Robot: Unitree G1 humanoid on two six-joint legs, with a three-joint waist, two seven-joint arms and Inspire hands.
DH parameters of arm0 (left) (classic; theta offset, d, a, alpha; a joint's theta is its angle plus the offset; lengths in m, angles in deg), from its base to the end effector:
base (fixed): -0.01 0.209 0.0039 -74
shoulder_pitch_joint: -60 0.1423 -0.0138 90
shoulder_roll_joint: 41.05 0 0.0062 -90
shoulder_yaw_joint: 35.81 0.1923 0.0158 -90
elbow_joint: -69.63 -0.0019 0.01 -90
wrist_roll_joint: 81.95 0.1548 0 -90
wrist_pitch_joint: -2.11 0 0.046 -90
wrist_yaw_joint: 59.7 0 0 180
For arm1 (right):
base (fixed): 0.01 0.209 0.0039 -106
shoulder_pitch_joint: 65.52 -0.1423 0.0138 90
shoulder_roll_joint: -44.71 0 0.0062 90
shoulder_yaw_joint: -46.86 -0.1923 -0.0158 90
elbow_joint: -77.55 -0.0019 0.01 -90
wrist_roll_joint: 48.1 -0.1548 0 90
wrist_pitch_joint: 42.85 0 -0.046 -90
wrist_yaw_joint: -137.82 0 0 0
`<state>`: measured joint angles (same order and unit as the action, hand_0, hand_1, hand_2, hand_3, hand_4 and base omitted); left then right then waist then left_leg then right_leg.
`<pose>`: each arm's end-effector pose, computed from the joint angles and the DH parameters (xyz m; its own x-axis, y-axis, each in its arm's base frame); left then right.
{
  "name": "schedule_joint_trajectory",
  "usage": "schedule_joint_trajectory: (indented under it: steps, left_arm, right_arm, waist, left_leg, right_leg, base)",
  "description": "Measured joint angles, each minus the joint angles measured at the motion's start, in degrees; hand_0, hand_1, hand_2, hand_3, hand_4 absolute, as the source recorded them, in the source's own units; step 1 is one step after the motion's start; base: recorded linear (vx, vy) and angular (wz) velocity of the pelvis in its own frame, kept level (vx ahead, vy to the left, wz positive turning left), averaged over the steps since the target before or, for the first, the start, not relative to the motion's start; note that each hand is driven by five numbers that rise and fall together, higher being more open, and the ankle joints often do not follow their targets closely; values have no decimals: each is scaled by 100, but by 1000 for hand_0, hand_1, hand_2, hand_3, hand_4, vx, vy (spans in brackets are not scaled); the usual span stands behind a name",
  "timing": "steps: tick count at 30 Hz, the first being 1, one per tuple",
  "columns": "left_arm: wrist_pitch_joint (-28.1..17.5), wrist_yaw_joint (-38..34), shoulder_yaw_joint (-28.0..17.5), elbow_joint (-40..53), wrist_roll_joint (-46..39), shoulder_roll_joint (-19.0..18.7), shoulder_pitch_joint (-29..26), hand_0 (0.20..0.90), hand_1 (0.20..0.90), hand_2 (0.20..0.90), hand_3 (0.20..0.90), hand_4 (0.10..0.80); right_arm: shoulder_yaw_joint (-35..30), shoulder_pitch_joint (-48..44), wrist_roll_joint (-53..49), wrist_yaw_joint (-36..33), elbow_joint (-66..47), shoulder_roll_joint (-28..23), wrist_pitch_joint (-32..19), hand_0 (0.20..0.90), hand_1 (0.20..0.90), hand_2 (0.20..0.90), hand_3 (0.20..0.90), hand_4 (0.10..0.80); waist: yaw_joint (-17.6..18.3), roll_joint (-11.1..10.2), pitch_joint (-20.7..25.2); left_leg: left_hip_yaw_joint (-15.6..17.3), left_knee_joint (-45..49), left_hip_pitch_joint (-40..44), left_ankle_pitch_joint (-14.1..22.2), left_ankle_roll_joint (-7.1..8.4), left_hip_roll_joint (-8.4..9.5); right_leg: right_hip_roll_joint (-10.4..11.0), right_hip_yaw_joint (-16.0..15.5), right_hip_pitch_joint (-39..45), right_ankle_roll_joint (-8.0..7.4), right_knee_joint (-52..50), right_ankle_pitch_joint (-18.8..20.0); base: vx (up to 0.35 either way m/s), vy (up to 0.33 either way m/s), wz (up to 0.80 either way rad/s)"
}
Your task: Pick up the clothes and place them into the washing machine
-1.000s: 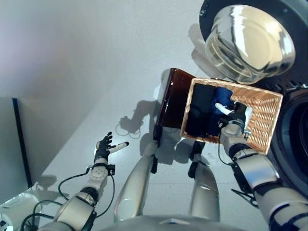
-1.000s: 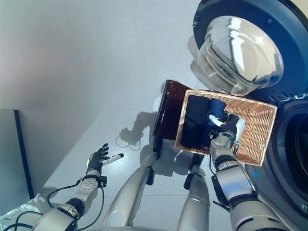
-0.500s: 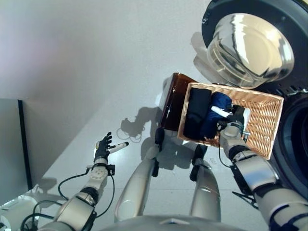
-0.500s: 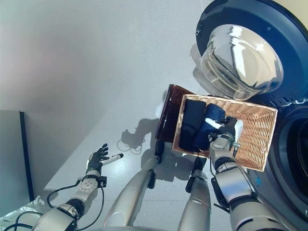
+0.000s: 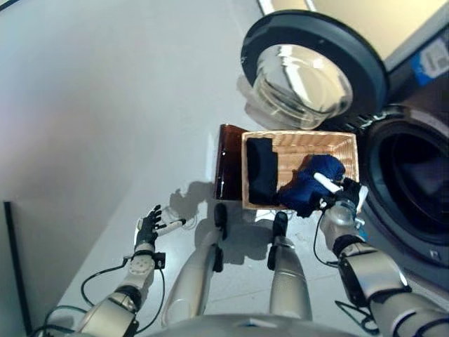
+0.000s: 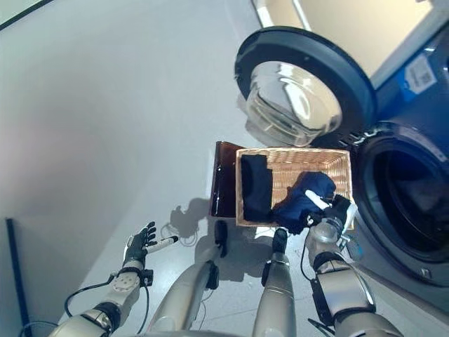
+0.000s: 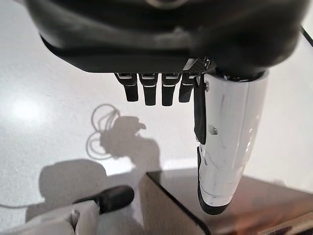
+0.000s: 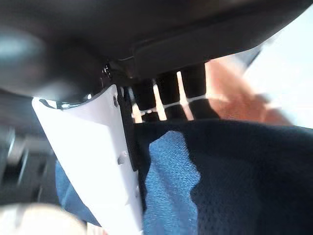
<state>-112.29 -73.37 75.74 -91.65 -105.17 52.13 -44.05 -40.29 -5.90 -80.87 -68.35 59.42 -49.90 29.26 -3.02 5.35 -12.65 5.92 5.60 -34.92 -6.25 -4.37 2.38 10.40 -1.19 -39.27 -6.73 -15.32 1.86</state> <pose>0.1792 0.1990 -0.1049 0.8094 0.2620 -0.5256 -0.1611 0.9597 0.2304 0.2710 -0.2595 -0.0265 0.6354 -0.6916 -0.3433 0.7103 0.6979 -0.0913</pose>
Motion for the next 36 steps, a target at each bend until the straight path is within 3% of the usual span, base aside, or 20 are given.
schedule_joint_trajectory:
  steps: [5, 10, 13, 19, 22, 26, 29, 36]
  left_arm:
    - [-141, -6, 4, 221, -87, 57, 131, 900, 900, 900, 900, 800]
    - [-225, 6, 231, 295, -181, 101, 134, 900, 900, 900, 900, 800]
    - [-224, 10, 222, 302, -402, 101, 137, 900, 900, 900, 900, 800]
    - [-217, 129, 268, 264, -595, 92, 137, 900, 900, 900, 900, 800]
    - [-214, 168, 446, 281, -587, 93, 119, 900, 900, 900, 900, 800]
    - [-216, 186, 412, 435, -593, 60, 108, 900, 900, 900, 900, 800]
    - [-218, 182, 400, 555, -596, 55, 109, 900, 900, 900, 900, 800]
    - [-226, 175, 396, 820, -590, 28, 207, 900, 900, 900, 900, 800]
  right_arm:
    - [-712, 417, -437, -79, -892, 353, -541, 200, 200, 200, 200, 300]
    - [-1514, 208, -1656, -85, -1017, 616, -1312, 200, 200, 200, 200, 300]
    - [-1681, -5, -2201, -93, -1067, 615, -1572, 200, 200, 200, 200, 300]
    - [-1861, -524, -2248, -497, -1179, 528, -1819, 200, 200, 200, 200, 300]
    - [-1820, -1028, -2238, -672, -969, 206, -1842, 200, 200, 200, 200, 300]
    - [-1746, -1521, -2224, -800, -847, -442, -1836, 200, 200, 200, 200, 300]
    - [-1646, -1896, -2211, -966, -739, -925, -1837, 200, 200, 200, 200, 300]
    - [-1131, -2820, -2118, -1009, -229, -1798, -1689, 200, 200, 200, 200, 300]
  waist:
    - [84, 4, 2]
    - [137, 4, -11]
    - [162, 17, -22]
    - [212, 164, -186]
    - [181, 316, -357]
    - [35, 469, -444]
    - [-61, 609, -514]
    - [-171, 665, -533]
  left_leg:
    - [81, -64, 146, 25, -27, -1]
    - [158, 103, 119, 114, -3, -44]
    - [183, 562, -190, 343, 35, -82]
    - [136, 2268, -1250, 1071, 118, -367]
    - [-40, 2975, -1700, 1366, 144, -395]
    - [-60, 3368, -2201, 1500, 145, -458]
    - [-105, 3492, -2469, 1480, 188, -453]
    - [-169, 2977, -2529, 1214, 333, -361]
  right_leg:
    - [-45, 198, 97, -35, 262, 203]
    - [-75, 246, 40, 13, 113, 161]
    - [-89, 289, -287, 30, -315, -12]
    - [-333, 446, -1170, 187, -1499, -474]
    - [-439, 537, -1591, 220, -2095, -667]
    - [-521, 658, -2135, 232, -2496, -715]
    - [-516, 668, -2420, 255, -2667, -744]
    - [-456, 657, -2676, 331, -2615, -769]
  base:
    - [-30, -41, -30]
    - [-46, -25, -7]
    - [-18, -54, -6]
    - [-50, -49, -11]
    - [-31, -41, -16]
    - [-24, -42, -7]
    - [9, -34, 5]
    - [43, -19, 11]
